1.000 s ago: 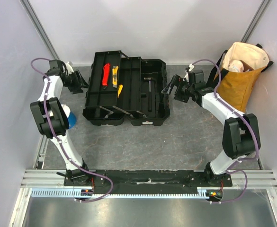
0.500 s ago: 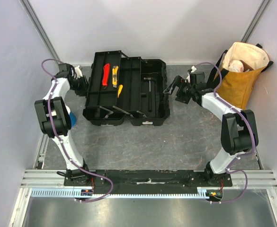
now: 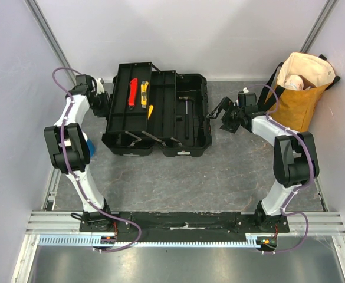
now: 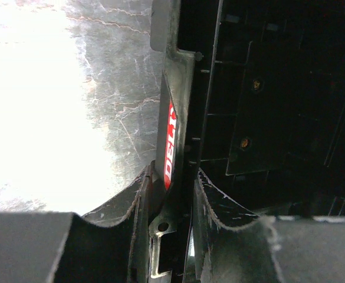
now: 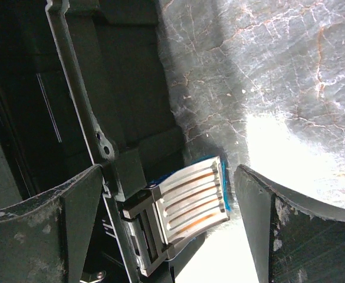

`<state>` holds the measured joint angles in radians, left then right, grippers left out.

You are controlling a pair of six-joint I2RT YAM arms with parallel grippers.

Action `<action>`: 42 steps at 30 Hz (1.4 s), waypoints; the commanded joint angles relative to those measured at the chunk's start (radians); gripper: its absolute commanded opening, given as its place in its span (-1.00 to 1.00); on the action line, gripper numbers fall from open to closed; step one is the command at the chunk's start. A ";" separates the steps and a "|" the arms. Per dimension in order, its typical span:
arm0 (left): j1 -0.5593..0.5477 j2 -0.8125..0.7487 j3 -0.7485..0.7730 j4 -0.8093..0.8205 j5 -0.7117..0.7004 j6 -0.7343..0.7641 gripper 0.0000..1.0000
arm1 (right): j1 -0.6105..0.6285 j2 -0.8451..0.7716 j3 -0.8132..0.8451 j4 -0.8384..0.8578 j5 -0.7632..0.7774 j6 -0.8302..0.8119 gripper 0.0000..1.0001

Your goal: Pack the tool kit

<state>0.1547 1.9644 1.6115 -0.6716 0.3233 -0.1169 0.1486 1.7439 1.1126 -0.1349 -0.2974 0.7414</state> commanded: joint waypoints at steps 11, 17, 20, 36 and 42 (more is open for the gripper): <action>-0.063 -0.162 0.379 -0.097 -0.182 0.022 -0.96 | -0.038 -0.006 0.041 0.026 0.029 -0.010 0.96; -0.089 -0.157 0.539 -0.131 -0.106 -0.009 -0.96 | -0.043 0.058 0.073 0.208 -0.254 0.022 0.96; -0.109 -0.173 0.562 -0.106 -0.082 -0.035 -0.97 | -0.023 0.112 0.110 0.204 -0.327 -0.008 0.96; -0.218 -0.164 0.551 -0.111 -0.288 0.004 -0.96 | 0.055 0.169 0.102 0.203 -0.255 -0.026 0.92; -0.198 -0.168 0.521 -0.120 -0.287 -0.047 -0.33 | 0.060 0.155 0.105 0.173 -0.246 -0.072 0.90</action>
<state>-0.0578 1.8011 2.1418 -0.7883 0.0700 -0.1387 0.2062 1.9110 1.1931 0.0513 -0.5526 0.7197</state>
